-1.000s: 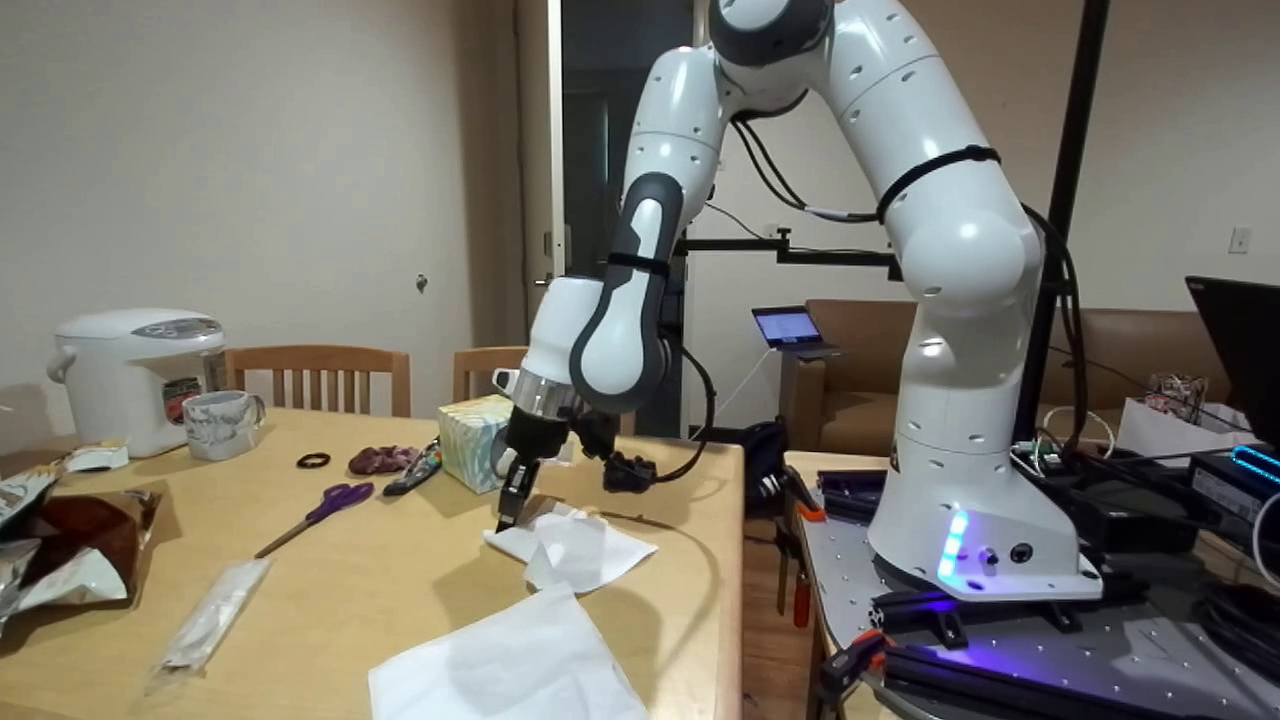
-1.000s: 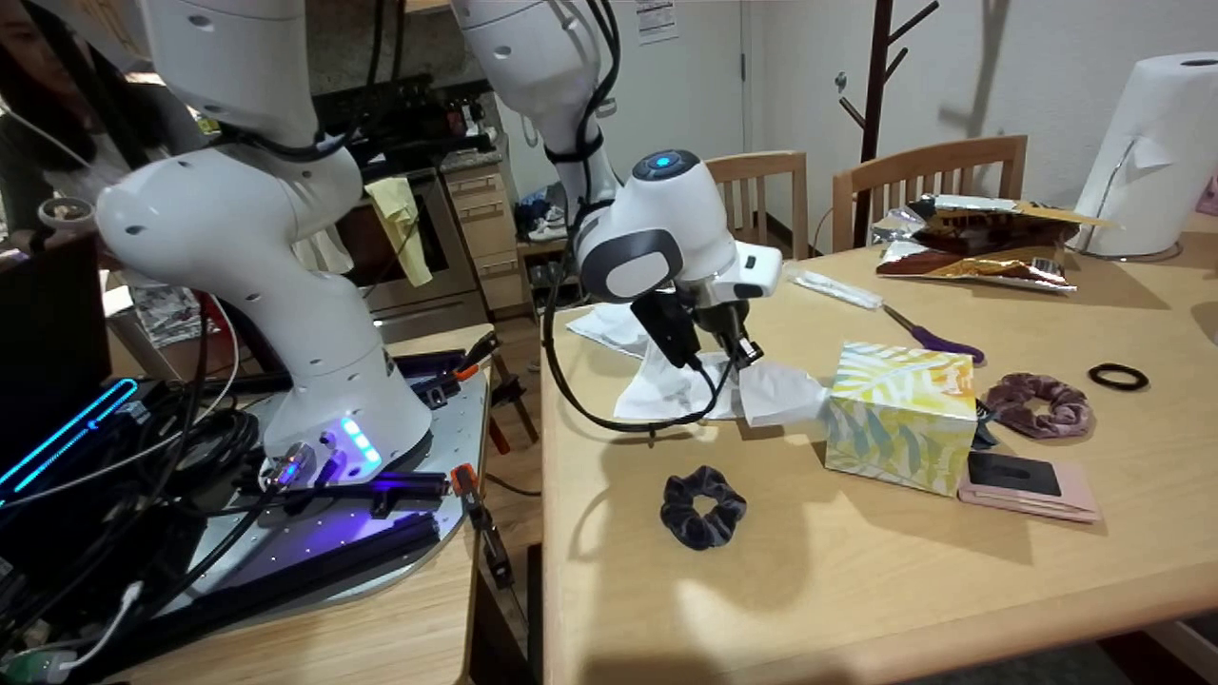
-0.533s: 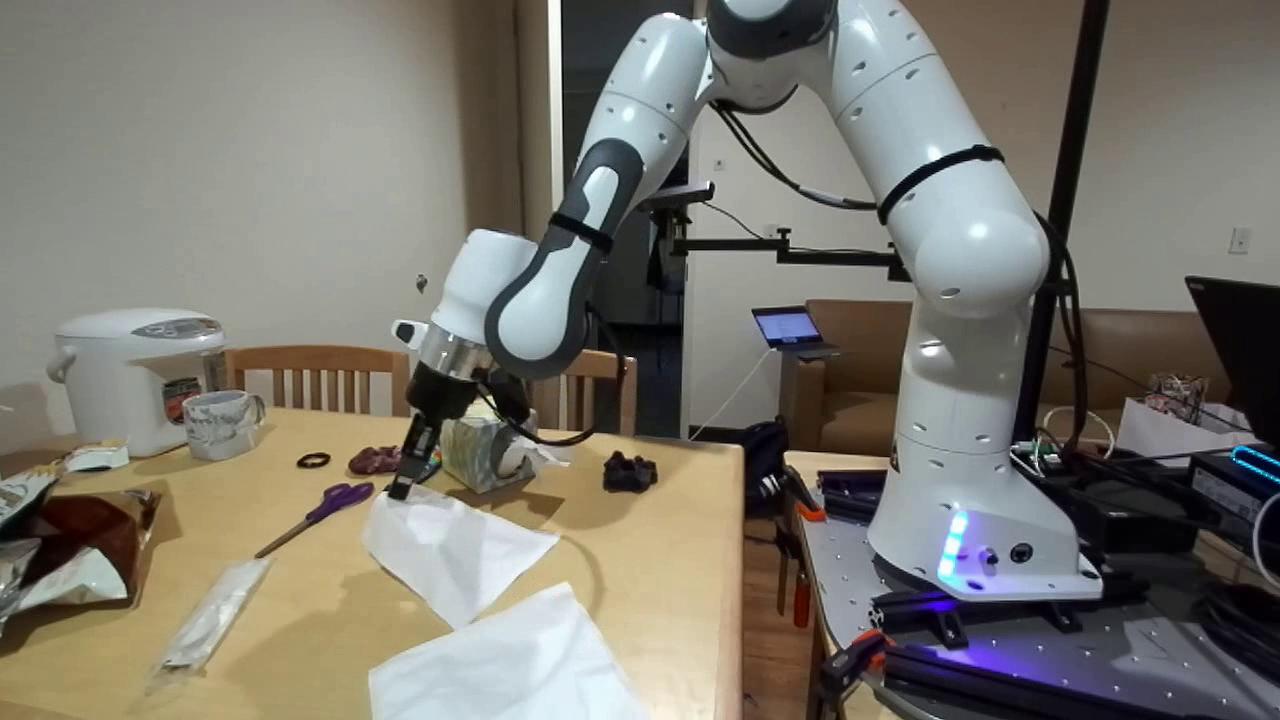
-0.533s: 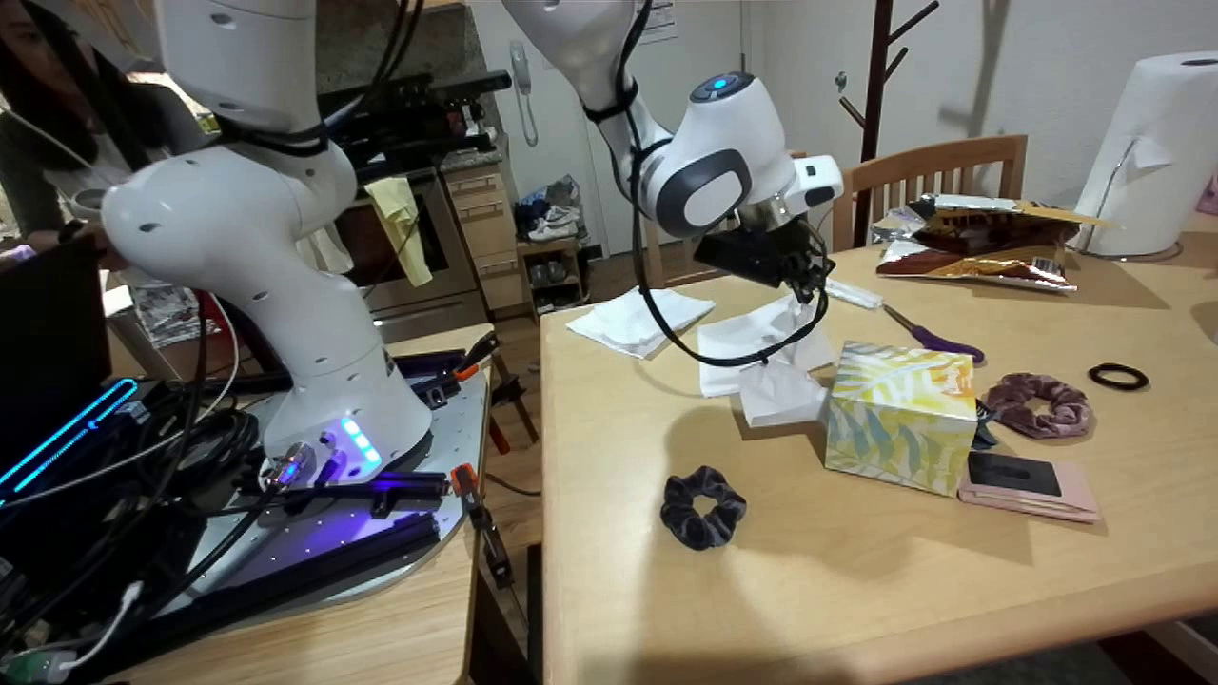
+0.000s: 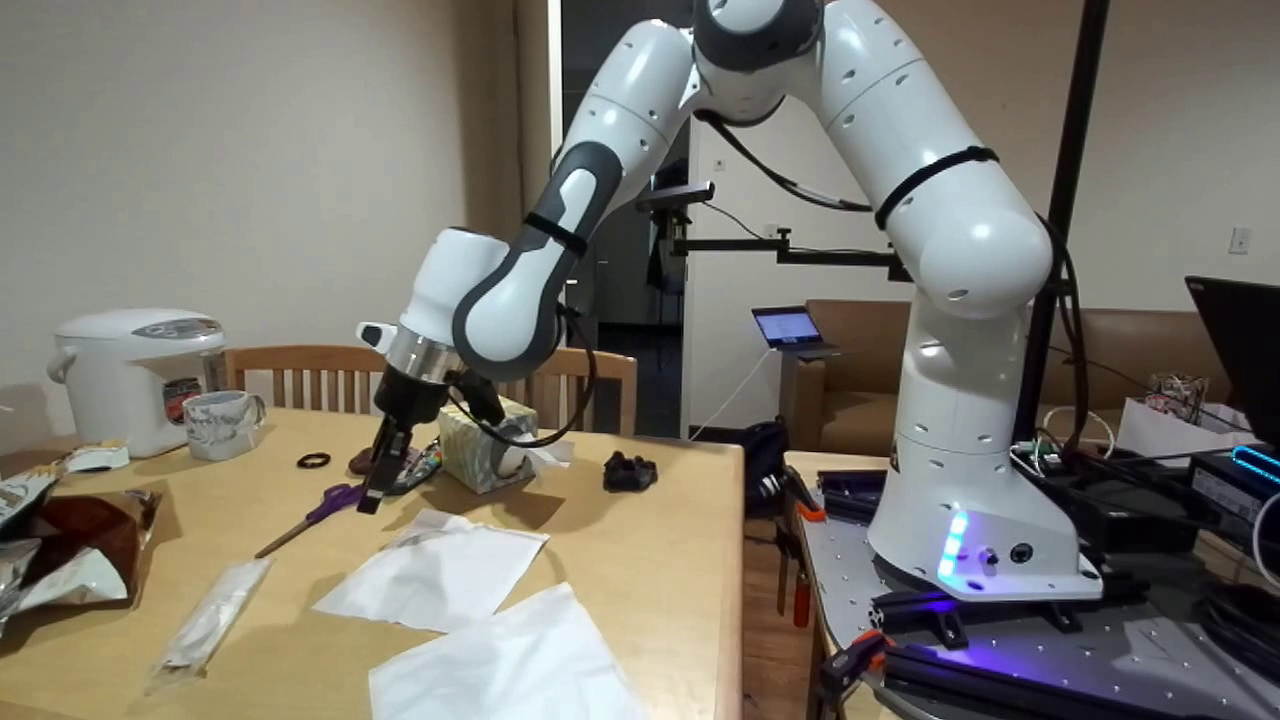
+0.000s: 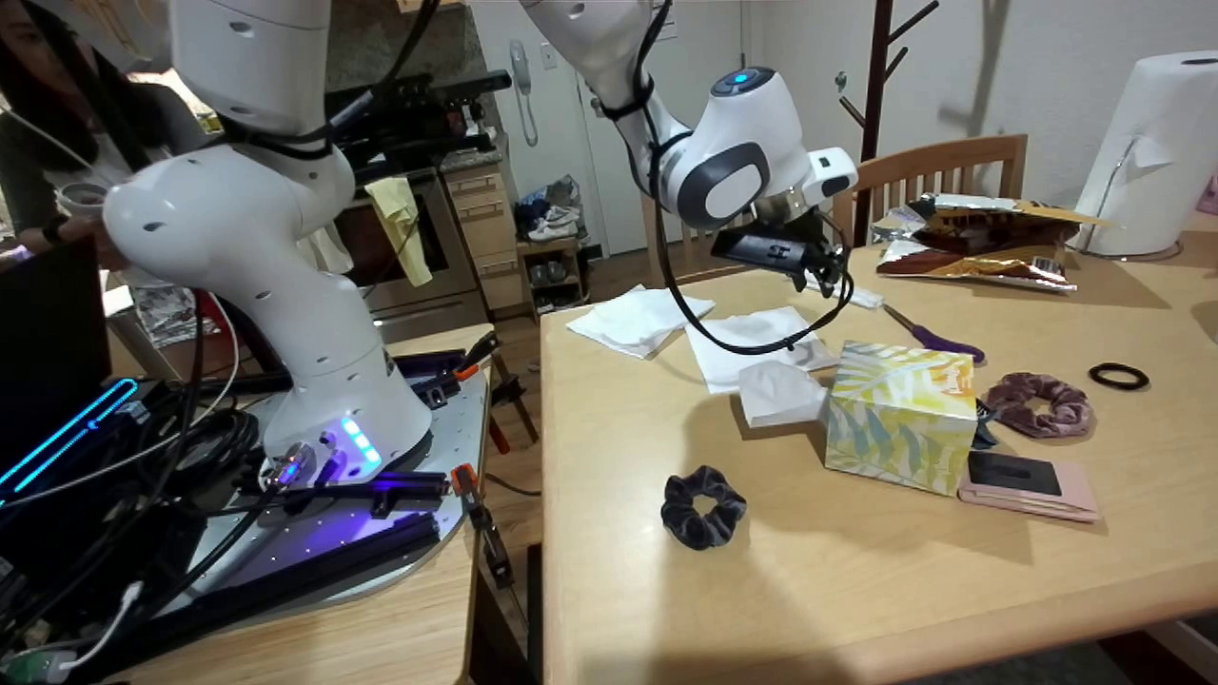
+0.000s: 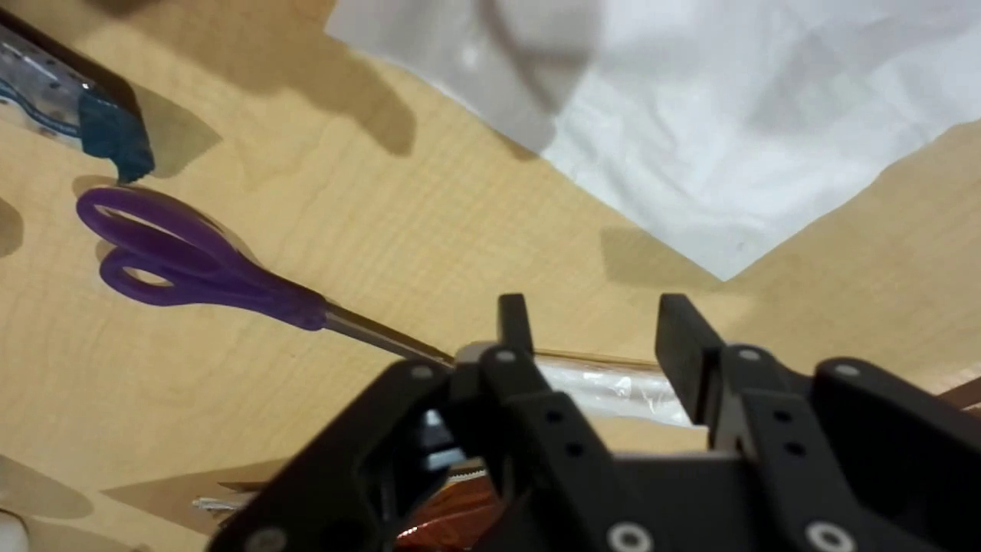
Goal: Remove a tissue from the box and put it on the table
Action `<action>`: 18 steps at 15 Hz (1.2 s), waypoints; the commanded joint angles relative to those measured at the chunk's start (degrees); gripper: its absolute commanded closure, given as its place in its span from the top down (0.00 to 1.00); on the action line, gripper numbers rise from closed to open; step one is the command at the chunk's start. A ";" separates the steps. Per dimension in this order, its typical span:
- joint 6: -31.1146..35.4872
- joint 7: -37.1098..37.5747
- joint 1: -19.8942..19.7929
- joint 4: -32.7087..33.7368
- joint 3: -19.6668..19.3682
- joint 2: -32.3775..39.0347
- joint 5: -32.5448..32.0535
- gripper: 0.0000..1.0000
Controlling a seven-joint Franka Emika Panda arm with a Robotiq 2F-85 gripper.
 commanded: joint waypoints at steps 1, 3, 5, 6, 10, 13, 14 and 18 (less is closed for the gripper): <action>-1.67 -1.72 0.45 0.46 -0.52 -0.19 1.75 0.77; -4.75 0.21 1.92 -0.37 -2.35 -2.18 2.50 0.90; -9.45 1.78 4.22 -1.15 -5.20 -4.42 3.56 0.98; -11.99 3.24 6.40 -1.84 -7.93 -6.32 3.76 1.00; -22.72 6.00 11.30 -2.68 -13.29 -12.36 5.31 1.00; -28.34 3.74 12.35 -3.19 -13.62 -16.80 8.10 1.00; -30.12 3.92 12.93 -3.24 -13.98 -18.15 8.90 1.00; -34.84 3.17 14.27 -4.86 -14.54 -23.09 12.41 1.00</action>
